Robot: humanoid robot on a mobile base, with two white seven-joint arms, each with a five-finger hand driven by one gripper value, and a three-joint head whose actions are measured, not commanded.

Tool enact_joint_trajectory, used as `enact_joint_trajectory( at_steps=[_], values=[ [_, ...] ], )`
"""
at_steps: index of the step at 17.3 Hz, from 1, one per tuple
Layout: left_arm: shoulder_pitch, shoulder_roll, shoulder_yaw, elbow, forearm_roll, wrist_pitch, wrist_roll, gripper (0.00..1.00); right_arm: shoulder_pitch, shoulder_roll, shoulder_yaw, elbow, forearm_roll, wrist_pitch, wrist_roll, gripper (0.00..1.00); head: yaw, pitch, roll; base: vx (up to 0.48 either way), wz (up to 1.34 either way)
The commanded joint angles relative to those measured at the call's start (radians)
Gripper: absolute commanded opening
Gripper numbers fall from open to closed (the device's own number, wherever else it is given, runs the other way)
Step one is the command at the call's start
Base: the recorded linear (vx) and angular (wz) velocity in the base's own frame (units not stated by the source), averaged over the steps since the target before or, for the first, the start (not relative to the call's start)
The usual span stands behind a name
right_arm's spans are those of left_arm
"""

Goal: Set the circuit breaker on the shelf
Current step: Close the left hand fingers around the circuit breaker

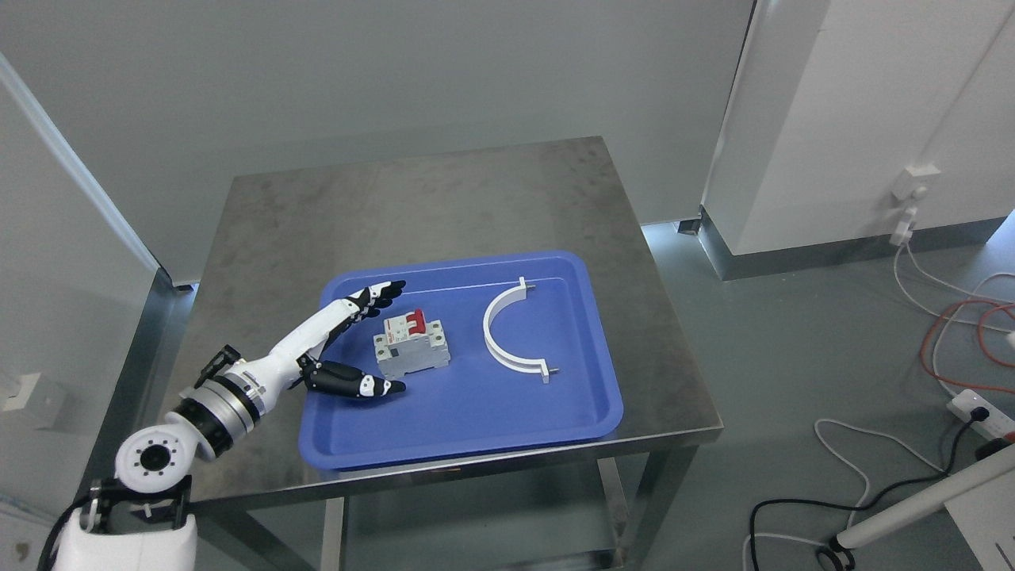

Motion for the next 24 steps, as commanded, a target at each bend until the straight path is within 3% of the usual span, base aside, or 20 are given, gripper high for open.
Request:
enact_joint_trajectory(
  at_steps=[1,3,5,6,7,8,10,15,16,20,21,22,24],
  values=[
    [-0.019,-0.063,-0.028,0.015,-0.031,-0.001,-0.025,0.45,0.000,-0.017,0.020,0.000,0.000,-0.017,0.000,1.00,0.0000,0.000,0.000,0.009,-0.06],
    [-0.018,-0.066,0.010,0.018,-0.031,-0.016,-0.025,0.30,0.000,-0.017,0.020,0.000,0.000,-0.017,0.000,1.00,0.0000,0.000,0.000,0.011,-0.04],
    [-0.015,-0.086,0.051,0.024,-0.032,-0.048,-0.022,0.28,0.000,-0.017,0.020,0.000,0.000,-0.017,0.000,1.00,0.0000,0.000,0.000,0.014,0.01],
    [-0.013,-0.098,0.068,0.024,-0.032,-0.050,-0.009,0.38,0.000,-0.017,0.020,0.000,0.000,-0.017,0.000,1.00,0.0000,0.000,0.000,0.014,0.05],
    [-0.010,-0.129,0.090,0.024,-0.032,-0.044,0.012,0.64,0.000,-0.017,0.020,0.000,0.000,-0.017,0.001,1.00,0.0000,0.000,0.000,0.020,0.04],
    [-0.004,-0.171,0.099,0.021,-0.028,-0.042,0.036,0.70,0.000,-0.017,0.020,0.000,0.000,-0.017,0.000,1.00,0.0000,0.000,0.000,0.026,-0.02],
    [0.011,-0.188,0.101,0.018,-0.029,-0.042,0.047,0.79,0.000,-0.017,0.020,0.000,0.000,-0.017,0.000,1.00,0.0000,0.000,0.000,0.021,-0.03],
    [0.039,-0.171,0.087,0.016,-0.100,-0.041,0.034,0.77,0.000,-0.017,0.020,0.000,0.000,-0.019,0.000,1.00,0.0000,0.000,0.000,0.004,-0.01],
    [0.039,-0.158,0.087,0.016,-0.101,-0.042,0.031,0.73,0.000,-0.017,0.020,0.000,0.000,-0.017,0.001,1.00,0.0000,0.000,0.000,-0.023,-0.01],
    [0.033,-0.164,0.113,0.019,-0.101,-0.060,0.017,0.41,0.000,-0.017,0.020,0.000,0.000,-0.017,0.001,1.00,0.0000,0.000,0.000,-0.025,-0.08],
    [0.033,-0.166,0.128,0.022,-0.103,-0.100,0.015,0.24,0.000,-0.017,0.020,0.000,0.000,-0.017,0.001,1.00,0.0000,0.000,0.000,-0.054,0.02],
    [0.034,-0.166,0.140,0.025,-0.103,-0.138,0.015,0.16,0.000,-0.017,0.020,0.000,0.000,-0.017,0.001,1.00,0.0000,0.000,0.000,-0.054,0.02],
    [0.037,-0.167,0.148,0.038,-0.104,-0.162,0.015,0.08,0.000,-0.017,0.020,0.000,0.000,-0.019,0.001,1.00,0.0000,0.000,0.000,-0.072,0.09]
  ],
)
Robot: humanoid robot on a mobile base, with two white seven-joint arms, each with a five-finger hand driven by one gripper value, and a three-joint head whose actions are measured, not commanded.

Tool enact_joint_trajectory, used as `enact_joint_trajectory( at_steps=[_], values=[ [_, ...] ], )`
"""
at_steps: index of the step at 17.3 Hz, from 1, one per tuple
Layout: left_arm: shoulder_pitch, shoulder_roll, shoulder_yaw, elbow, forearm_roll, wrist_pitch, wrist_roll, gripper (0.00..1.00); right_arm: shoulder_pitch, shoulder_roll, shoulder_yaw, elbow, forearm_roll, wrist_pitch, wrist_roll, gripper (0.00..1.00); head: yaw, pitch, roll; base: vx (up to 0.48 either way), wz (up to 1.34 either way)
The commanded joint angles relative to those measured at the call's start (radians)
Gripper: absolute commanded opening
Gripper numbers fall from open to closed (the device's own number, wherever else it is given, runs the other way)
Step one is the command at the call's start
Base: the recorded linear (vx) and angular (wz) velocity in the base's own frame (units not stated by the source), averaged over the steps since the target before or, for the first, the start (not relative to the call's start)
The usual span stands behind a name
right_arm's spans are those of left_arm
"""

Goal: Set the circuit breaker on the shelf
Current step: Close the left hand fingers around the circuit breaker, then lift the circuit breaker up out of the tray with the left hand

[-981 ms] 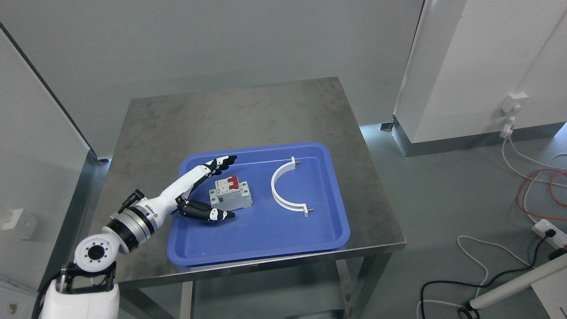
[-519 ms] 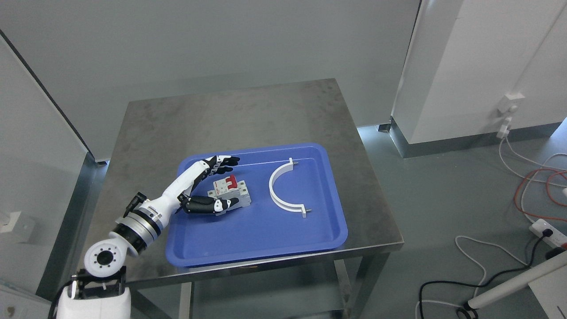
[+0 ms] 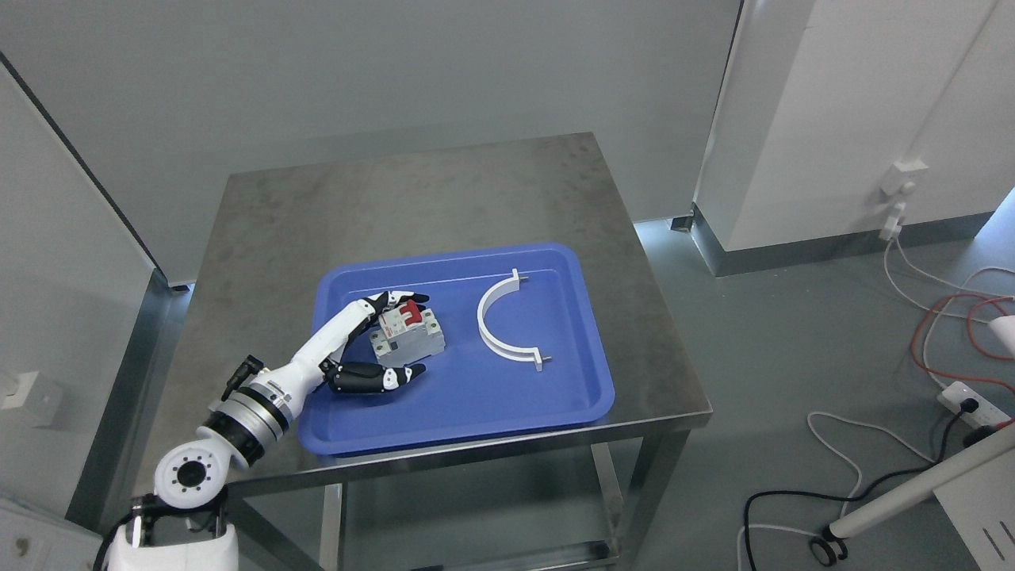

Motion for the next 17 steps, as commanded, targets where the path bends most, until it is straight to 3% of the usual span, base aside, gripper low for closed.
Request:
enact_joint_trajectory(
  at_steps=[1,6,8,11,13,17],
  values=[
    [0.005,-0.019,0.059,0.025,-0.012,-0.053,-0.001,0.07,0.000,-0.017,0.020,0.000,0.000,-0.017,-0.001,1.00,0.0000,0.000,0.000,-0.081,0.08],
    [-0.037,-0.039,0.107,0.034,-0.007,-0.120,0.020,0.00,0.000,-0.017,0.020,0.000,0.000,-0.017,-0.001,1.00,0.0000,0.000,0.000,-0.065,0.06],
    [-0.108,-0.039,0.115,0.034,0.019,-0.183,0.162,0.00,0.000,-0.017,0.020,0.000,0.000,-0.017,-0.001,1.00,0.0000,0.000,0.000,-0.052,0.05],
    [-0.199,-0.039,0.113,0.034,0.185,-0.256,0.444,0.02,0.000,-0.017,0.020,0.000,0.000,-0.017,0.001,1.00,0.0000,0.000,0.000,-0.045,0.02],
    [-0.196,-0.039,0.116,0.031,0.259,-0.266,0.541,0.03,0.000,-0.017,0.020,0.000,0.000,-0.017,-0.001,1.00,0.0000,0.000,0.000,-0.017,-0.01],
    [-0.125,-0.039,0.194,0.022,0.269,-0.300,0.664,0.04,0.000,-0.017,0.020,0.000,0.000,-0.017,-0.001,1.00,0.0000,0.000,0.000,-0.060,-0.04]
  ],
)
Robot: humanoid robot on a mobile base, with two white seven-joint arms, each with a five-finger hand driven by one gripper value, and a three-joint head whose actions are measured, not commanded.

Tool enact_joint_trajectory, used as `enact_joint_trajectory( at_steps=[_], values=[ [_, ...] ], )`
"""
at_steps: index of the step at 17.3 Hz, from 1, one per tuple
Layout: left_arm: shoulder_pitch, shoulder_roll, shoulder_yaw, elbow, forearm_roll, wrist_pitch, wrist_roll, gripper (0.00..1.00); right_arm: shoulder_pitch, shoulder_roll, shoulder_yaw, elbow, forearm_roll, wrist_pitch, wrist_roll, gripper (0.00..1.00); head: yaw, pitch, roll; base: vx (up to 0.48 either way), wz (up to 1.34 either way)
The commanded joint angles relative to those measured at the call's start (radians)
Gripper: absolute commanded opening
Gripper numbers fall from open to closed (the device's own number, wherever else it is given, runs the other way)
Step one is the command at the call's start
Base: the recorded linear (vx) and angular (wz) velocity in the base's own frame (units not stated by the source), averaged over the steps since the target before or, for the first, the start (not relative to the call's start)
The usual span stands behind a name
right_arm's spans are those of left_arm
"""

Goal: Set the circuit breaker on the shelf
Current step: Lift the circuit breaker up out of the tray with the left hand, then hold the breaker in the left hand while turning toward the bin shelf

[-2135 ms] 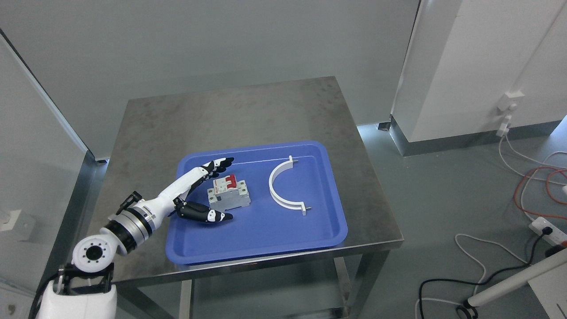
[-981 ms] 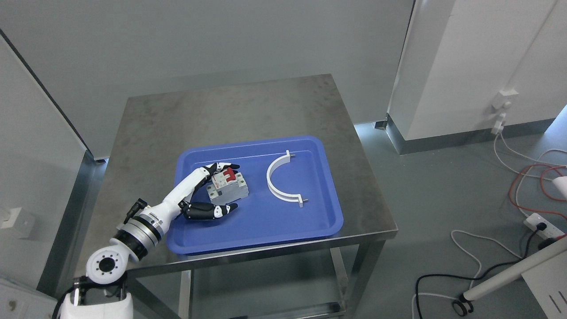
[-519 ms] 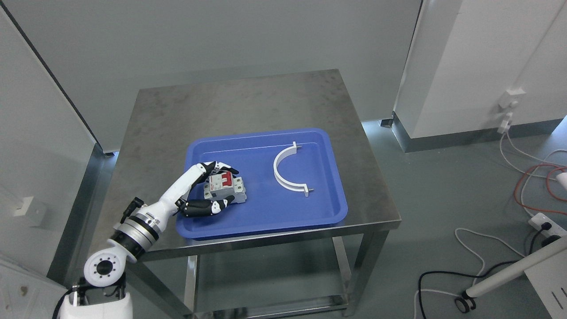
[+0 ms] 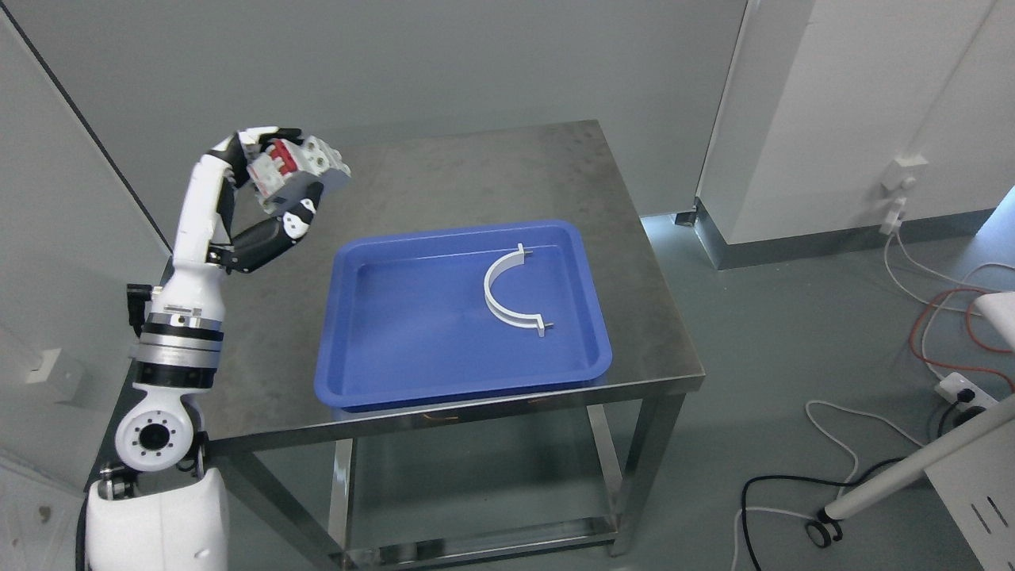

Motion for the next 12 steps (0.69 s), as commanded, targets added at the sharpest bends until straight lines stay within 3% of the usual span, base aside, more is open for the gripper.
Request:
enact_joint_trajectory(
  at_steps=[1,4,12],
  values=[
    [0.050,0.006,0.113,-0.009,0.091,-0.033,0.084,0.04,0.000,-0.017,0.020,0.000,0.000,-0.017,-0.002,1.00,0.0000,0.000,0.000,-0.111,-0.08],
    [0.142,0.006,0.103,-0.035,0.125,-0.041,0.072,0.04,0.000,-0.017,0.020,0.000,0.000,-0.017,-0.002,1.00,0.0000,0.000,0.000,-0.194,-0.13],
    [0.150,0.006,0.110,-0.037,0.150,-0.041,0.023,0.04,0.000,-0.017,0.020,0.000,0.000,-0.017,-0.002,1.00,0.0000,0.000,0.000,-0.362,-0.01]
  ],
)
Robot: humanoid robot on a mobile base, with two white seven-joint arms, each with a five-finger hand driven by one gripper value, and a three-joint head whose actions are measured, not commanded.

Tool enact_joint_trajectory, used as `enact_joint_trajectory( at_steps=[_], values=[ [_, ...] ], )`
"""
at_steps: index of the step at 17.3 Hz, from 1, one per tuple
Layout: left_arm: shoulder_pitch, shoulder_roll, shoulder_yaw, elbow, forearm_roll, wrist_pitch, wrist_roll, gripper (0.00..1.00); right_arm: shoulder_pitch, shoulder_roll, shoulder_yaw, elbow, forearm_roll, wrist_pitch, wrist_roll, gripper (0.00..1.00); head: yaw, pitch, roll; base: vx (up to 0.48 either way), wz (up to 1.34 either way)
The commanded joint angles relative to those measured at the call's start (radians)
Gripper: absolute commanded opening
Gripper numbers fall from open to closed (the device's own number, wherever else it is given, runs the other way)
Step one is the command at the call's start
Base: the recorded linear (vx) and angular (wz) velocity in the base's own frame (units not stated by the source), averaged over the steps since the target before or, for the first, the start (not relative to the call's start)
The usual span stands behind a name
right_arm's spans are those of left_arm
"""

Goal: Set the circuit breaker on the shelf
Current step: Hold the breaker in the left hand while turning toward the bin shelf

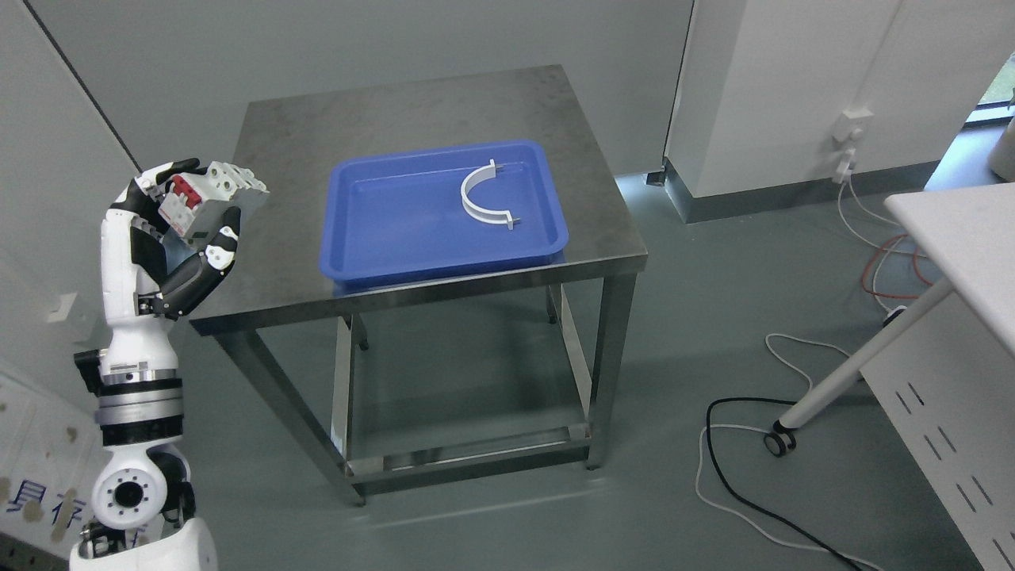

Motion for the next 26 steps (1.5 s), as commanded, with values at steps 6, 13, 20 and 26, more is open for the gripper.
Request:
enact_joint_trajectory(
  at_steps=[6,13,20,26],
  values=[
    [0.027,0.014,0.052,-0.015,0.053,0.002,-0.027,0.04,0.000,-0.018,0.020,0.000,0.000,-0.017,0.001,1.00,0.0000,0.000,0.000,-0.459,0.12],
    [0.031,0.014,0.044,-0.033,0.070,0.000,-0.062,0.04,0.000,-0.018,0.020,0.000,0.000,-0.017,0.001,1.00,0.0000,0.000,0.000,-0.488,0.26],
    [0.019,0.014,0.047,-0.030,0.087,0.014,-0.062,0.04,0.000,-0.018,0.020,0.000,0.000,-0.017,0.000,1.00,0.0000,0.000,0.000,-0.327,0.16],
    [0.016,0.014,0.047,-0.032,0.088,0.011,-0.060,0.04,0.000,-0.018,0.020,0.000,0.000,-0.017,0.000,1.00,0.0000,0.000,0.000,-0.165,0.66]
  ],
)
